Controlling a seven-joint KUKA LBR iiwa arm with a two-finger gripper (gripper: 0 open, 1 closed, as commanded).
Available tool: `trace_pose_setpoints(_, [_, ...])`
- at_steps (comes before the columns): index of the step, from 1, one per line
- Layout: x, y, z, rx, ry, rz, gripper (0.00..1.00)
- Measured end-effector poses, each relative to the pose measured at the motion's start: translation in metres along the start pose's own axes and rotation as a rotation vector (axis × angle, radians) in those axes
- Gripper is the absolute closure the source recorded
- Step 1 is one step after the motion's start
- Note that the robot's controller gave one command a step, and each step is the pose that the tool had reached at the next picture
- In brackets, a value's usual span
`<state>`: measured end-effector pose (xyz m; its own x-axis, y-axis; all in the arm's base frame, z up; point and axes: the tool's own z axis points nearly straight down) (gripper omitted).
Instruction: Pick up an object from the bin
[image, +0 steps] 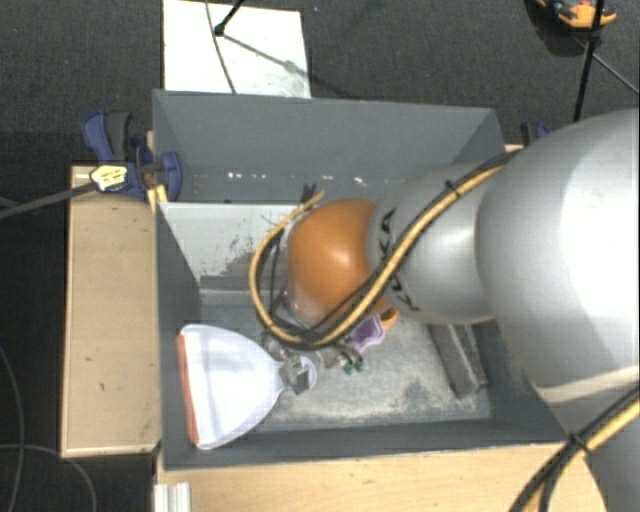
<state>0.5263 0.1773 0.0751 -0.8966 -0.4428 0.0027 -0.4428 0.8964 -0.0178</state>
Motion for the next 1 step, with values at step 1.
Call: trace_pose_setpoints(1, [0.0,-0.0013,-0.0007,-0.002,-0.001,0.001,1.0])
